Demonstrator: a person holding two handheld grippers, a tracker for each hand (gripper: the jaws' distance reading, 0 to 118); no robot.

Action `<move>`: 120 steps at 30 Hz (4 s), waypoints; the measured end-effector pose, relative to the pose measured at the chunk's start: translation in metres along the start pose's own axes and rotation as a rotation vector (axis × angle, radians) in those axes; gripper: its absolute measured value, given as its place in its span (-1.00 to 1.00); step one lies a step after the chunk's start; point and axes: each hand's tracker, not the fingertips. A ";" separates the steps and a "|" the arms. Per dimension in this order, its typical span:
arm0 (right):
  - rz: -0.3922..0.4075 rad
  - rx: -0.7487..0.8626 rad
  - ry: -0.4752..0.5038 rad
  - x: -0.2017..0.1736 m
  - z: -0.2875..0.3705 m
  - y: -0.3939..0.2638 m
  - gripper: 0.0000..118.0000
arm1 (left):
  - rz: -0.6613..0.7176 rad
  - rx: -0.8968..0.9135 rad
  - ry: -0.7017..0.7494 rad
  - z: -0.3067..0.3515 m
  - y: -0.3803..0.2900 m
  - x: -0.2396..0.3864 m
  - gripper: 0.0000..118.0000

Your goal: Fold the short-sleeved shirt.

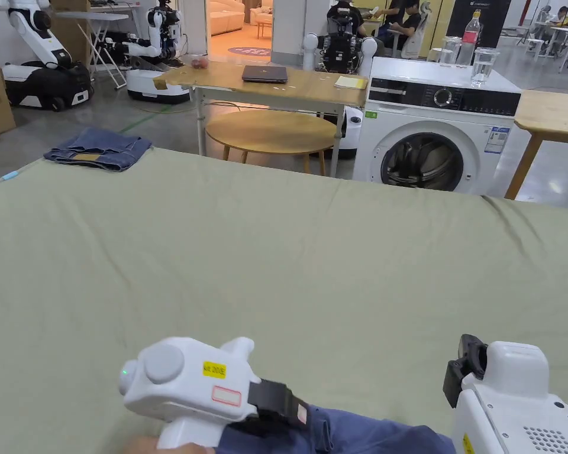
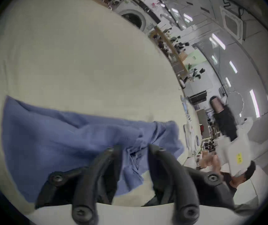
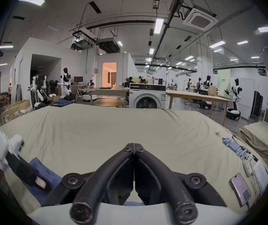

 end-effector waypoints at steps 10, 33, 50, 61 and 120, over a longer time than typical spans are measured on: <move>0.017 0.000 0.023 -0.008 -0.002 0.002 -1.00 | 0.066 0.119 0.207 0.099 0.012 -0.070 0.10; 0.012 -0.030 0.019 -0.012 -0.004 -0.004 -1.00 | 0.227 0.114 -0.121 0.063 -0.033 -0.128 -0.86; 0.026 -0.011 0.054 -0.020 -0.008 0.004 -1.00 | 0.085 0.250 0.113 0.182 0.003 -0.066 -0.87; 0.015 -0.021 0.064 -0.021 -0.008 -0.002 -1.00 | -0.108 0.166 0.231 0.136 0.009 0.023 -0.87; -0.034 -0.042 -0.017 0.020 0.010 -0.008 -1.00 | -0.123 -0.105 0.046 -0.122 -0.035 0.060 -1.00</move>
